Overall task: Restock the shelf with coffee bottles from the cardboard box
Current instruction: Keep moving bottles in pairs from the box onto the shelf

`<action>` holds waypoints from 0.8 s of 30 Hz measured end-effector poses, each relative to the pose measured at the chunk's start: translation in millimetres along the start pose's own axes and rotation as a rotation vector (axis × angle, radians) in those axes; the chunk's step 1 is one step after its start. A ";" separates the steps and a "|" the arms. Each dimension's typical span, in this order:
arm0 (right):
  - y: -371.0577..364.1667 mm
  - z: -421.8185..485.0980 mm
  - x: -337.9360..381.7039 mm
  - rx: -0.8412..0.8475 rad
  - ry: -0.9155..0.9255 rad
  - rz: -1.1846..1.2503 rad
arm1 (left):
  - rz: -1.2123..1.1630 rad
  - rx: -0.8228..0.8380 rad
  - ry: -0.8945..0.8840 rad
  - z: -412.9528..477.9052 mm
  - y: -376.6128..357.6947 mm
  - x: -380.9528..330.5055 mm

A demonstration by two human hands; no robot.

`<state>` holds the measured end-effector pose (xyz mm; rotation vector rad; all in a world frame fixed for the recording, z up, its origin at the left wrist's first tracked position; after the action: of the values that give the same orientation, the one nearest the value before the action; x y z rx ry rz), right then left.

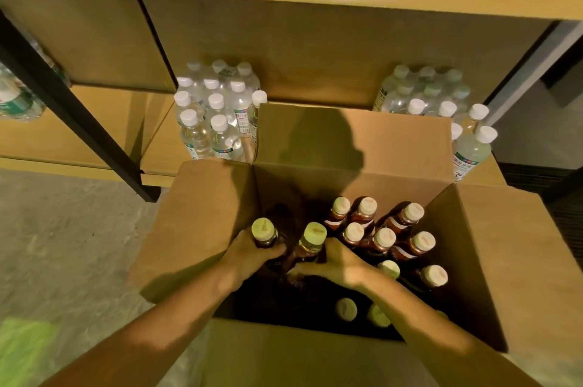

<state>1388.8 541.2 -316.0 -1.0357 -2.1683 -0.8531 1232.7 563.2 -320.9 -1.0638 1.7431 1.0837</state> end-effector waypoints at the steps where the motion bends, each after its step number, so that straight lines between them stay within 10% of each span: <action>1: 6.1 -7.8 8.1 -0.007 0.020 0.050 | -0.026 -0.019 -0.043 -2.2 2.4 -14.4; 24: 200.5 -221.5 266.4 -0.584 0.647 0.241 | -0.033 -0.274 -0.971 -63.0 39.3 -407.2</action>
<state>1462.2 593.3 74.0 -1.0570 -1.2520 -1.4999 1314.4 611.3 82.1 -0.5344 0.8111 1.5047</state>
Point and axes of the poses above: each hand's wrist, its own z-axis towards the middle knuckle, its own y-axis out of the back of the hand, x = y × z, the point moved 7 cm from there along z, towards the middle knuckle, and after that the axes turned 15 degrees about -y, right-handed, at the moved point
